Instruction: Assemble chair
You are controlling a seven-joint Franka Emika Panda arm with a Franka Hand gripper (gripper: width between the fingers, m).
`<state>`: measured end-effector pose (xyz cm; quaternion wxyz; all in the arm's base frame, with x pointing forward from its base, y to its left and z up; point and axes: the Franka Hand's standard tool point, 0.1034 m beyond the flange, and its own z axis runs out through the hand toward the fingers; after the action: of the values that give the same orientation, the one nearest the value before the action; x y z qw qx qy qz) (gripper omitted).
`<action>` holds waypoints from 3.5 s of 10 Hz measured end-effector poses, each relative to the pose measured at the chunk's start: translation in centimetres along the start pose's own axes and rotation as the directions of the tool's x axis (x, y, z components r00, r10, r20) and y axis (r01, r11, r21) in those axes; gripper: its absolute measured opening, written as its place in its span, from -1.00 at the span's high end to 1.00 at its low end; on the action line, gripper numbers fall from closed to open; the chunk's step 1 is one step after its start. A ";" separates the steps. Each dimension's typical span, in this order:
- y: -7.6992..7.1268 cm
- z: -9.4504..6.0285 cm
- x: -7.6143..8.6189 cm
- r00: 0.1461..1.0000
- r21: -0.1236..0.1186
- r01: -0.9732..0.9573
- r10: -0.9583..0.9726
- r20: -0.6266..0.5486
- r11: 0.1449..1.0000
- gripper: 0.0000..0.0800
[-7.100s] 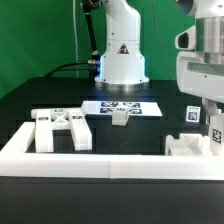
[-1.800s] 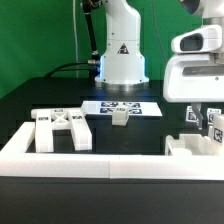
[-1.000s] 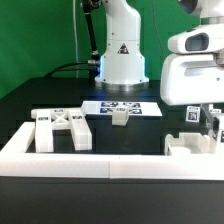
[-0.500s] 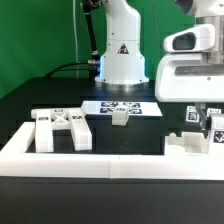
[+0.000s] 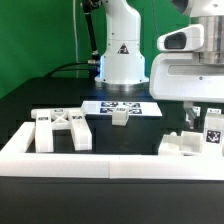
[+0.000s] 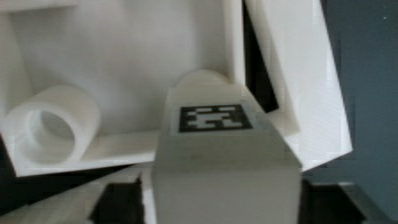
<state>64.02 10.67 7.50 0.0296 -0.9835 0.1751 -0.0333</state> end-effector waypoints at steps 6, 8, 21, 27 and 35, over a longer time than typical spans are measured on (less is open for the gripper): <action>1.8 -2.4 -1.5 1.000 0.003 0.012 -0.012 0.003 1.000 -0.62; 1.9 -2.4 -1.5 1.000 0.002 0.013 -0.013 0.003 1.000 -0.62; 17.9 -0.9 -7.8 0.988 -0.052 0.137 -0.133 0.073 0.989 -0.62; 19.8 -0.4 -8.3 0.990 -0.054 0.116 -0.111 0.085 0.992 -0.62; 20.1 0.5 -12.3 0.928 -0.025 0.148 -0.130 0.348 0.989 -0.62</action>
Offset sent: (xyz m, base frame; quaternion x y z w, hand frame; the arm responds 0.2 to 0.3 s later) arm -0.0374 -0.0308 0.0141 -0.0044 -0.0097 0.0079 0.9999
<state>45.65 -3.83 4.90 0.0325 -0.9845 0.0979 0.1421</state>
